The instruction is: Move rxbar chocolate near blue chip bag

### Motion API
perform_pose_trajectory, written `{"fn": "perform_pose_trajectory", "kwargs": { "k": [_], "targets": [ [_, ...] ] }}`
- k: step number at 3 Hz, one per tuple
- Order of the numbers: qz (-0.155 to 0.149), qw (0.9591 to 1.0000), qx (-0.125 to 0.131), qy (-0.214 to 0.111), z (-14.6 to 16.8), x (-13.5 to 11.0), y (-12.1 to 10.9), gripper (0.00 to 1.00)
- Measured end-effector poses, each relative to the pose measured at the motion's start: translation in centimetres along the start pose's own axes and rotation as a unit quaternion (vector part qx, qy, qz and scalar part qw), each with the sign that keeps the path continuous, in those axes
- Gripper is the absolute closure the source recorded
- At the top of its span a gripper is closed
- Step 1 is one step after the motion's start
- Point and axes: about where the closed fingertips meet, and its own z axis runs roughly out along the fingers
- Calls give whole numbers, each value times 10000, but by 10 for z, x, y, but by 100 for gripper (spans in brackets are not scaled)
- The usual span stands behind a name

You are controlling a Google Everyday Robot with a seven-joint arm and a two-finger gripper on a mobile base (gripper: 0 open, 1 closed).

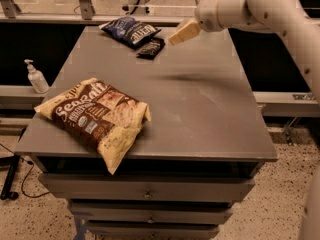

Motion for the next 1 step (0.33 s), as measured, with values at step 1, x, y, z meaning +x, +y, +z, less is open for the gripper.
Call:
{"fn": "perform_pose_trajectory", "kwargs": {
  "k": [1],
  "targets": [
    [120, 9997, 195, -63, -35, 12, -12, 0]
  ]
}}
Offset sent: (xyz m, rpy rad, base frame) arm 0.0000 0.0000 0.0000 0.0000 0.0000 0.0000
